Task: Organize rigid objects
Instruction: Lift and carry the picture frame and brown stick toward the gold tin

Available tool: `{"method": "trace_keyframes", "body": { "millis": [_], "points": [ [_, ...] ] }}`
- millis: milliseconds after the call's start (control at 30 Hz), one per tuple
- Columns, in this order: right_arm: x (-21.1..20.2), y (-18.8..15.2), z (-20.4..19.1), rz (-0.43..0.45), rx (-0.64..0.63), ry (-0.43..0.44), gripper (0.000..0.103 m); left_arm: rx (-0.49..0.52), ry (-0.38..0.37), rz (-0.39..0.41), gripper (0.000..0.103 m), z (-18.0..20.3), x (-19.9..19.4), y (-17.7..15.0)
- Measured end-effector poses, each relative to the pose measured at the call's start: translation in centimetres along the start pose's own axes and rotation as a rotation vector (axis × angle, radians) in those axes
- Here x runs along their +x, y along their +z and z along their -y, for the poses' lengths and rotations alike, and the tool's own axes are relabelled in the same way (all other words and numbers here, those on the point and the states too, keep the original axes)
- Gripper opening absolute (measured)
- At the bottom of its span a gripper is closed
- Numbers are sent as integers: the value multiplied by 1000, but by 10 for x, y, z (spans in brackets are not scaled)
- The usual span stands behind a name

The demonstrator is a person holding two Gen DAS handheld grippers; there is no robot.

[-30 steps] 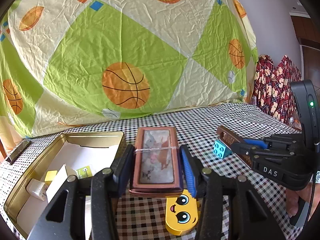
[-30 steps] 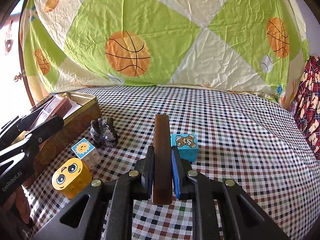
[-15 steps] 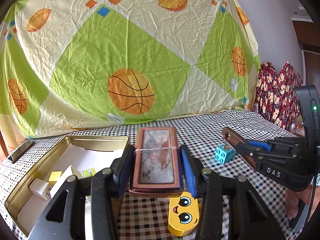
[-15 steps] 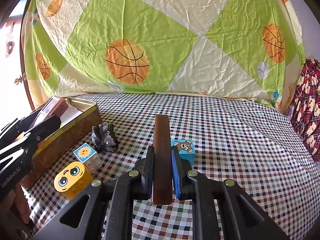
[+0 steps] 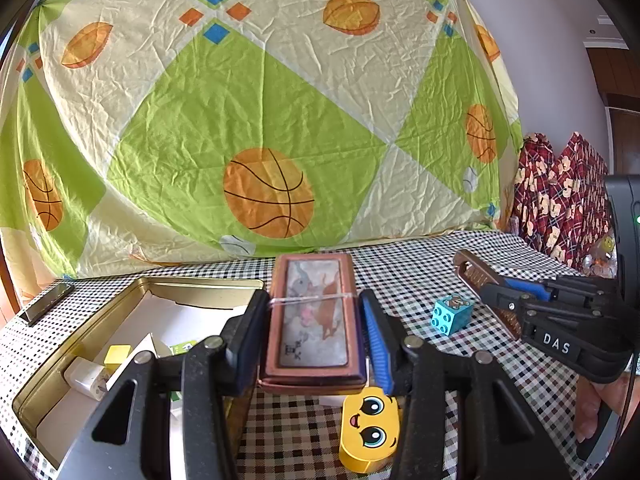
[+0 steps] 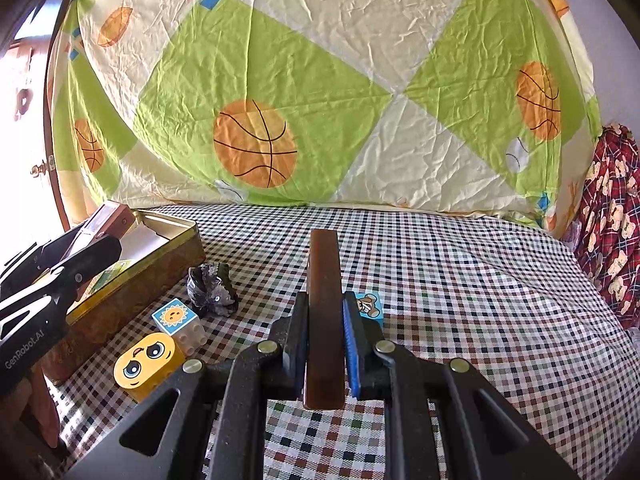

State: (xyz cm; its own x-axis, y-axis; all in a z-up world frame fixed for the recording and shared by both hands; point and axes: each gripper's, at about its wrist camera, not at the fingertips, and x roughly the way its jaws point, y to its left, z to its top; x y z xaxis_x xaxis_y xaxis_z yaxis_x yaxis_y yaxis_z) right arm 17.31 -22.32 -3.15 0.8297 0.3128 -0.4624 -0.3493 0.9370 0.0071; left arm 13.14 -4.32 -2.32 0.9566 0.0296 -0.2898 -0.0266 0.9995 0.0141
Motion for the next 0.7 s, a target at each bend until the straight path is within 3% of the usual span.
{"method": "trace_keyframes", "body": {
  "millis": [700],
  "points": [
    [-26,0,1,129,-3,-12,17,12,24,61,46,1,-13,1]
  ]
}}
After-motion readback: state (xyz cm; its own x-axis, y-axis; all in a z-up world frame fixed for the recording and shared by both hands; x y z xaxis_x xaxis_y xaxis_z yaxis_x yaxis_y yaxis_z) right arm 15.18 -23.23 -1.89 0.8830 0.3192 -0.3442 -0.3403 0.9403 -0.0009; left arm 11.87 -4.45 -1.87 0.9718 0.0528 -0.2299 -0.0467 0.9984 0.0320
